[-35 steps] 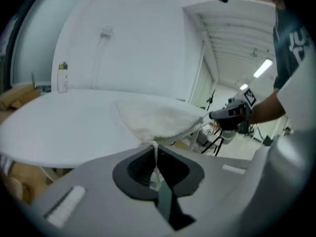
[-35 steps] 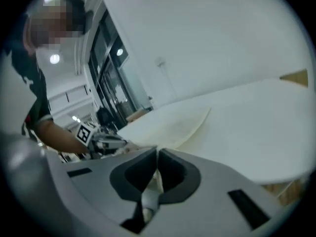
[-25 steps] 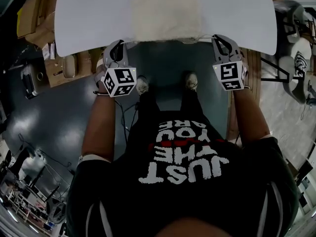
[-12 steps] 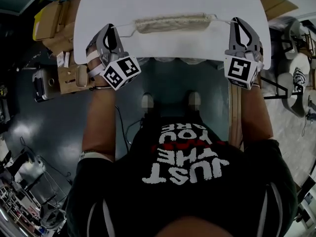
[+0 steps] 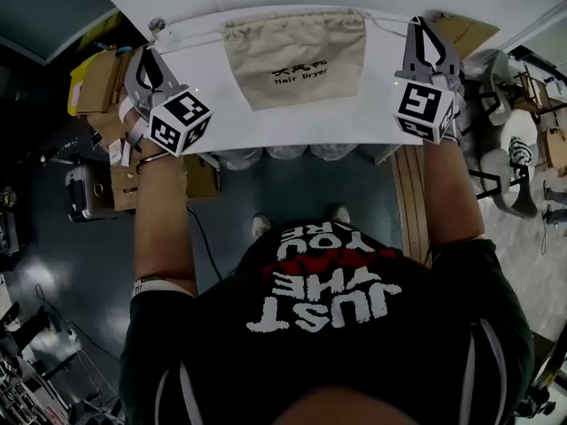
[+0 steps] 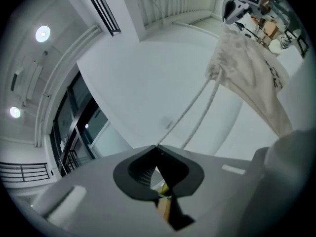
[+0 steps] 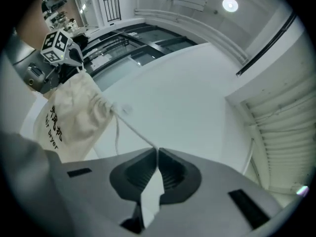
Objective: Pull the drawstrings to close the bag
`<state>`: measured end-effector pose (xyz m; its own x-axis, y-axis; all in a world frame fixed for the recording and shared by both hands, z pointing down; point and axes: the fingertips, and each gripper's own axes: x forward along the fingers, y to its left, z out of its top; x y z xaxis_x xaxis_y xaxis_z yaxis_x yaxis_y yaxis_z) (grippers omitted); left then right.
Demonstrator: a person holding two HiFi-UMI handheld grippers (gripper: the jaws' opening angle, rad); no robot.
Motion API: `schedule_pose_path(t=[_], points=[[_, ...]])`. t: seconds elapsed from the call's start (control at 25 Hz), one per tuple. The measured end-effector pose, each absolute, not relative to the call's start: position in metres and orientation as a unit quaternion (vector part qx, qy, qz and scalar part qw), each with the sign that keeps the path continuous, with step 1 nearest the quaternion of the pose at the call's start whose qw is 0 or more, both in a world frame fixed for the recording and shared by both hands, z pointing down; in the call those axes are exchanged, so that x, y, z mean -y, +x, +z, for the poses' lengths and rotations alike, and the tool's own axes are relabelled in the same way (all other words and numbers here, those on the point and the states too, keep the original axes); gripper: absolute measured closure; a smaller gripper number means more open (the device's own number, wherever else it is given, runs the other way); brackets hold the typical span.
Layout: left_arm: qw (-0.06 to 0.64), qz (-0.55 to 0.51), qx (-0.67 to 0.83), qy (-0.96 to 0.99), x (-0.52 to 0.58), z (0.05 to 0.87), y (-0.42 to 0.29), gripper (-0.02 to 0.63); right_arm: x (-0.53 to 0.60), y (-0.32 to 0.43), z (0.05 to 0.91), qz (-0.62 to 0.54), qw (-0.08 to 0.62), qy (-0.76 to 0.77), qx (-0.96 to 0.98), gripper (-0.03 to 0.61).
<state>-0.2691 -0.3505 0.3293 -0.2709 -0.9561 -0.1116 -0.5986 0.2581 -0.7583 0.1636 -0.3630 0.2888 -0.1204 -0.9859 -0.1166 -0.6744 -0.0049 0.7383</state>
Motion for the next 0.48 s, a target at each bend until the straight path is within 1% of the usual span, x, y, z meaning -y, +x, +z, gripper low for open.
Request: schedule_pose_path(t=[0.12, 0.24, 0.48], points=[[0.29, -0.266, -0.759, -0.519, 0.352, 0.29, -0.282, 0.604, 0.372, 0.19, 0.26, -0.32, 0.216, 0.66, 0.644, 0.561], [0.302, -0.233, -0.76, -0.526, 0.352, 0.259, -0.281, 0.604, 0.374, 0.203, 0.235, -0.315, 0.199, 0.673, 0.639, 0.56], [0.274, -0.15, -0.767, -0.56, 0.369, 0.206, -0.28, 0.604, 0.387, 0.206, 0.186, -0.236, 0.086, 0.684, 0.684, 0.561]])
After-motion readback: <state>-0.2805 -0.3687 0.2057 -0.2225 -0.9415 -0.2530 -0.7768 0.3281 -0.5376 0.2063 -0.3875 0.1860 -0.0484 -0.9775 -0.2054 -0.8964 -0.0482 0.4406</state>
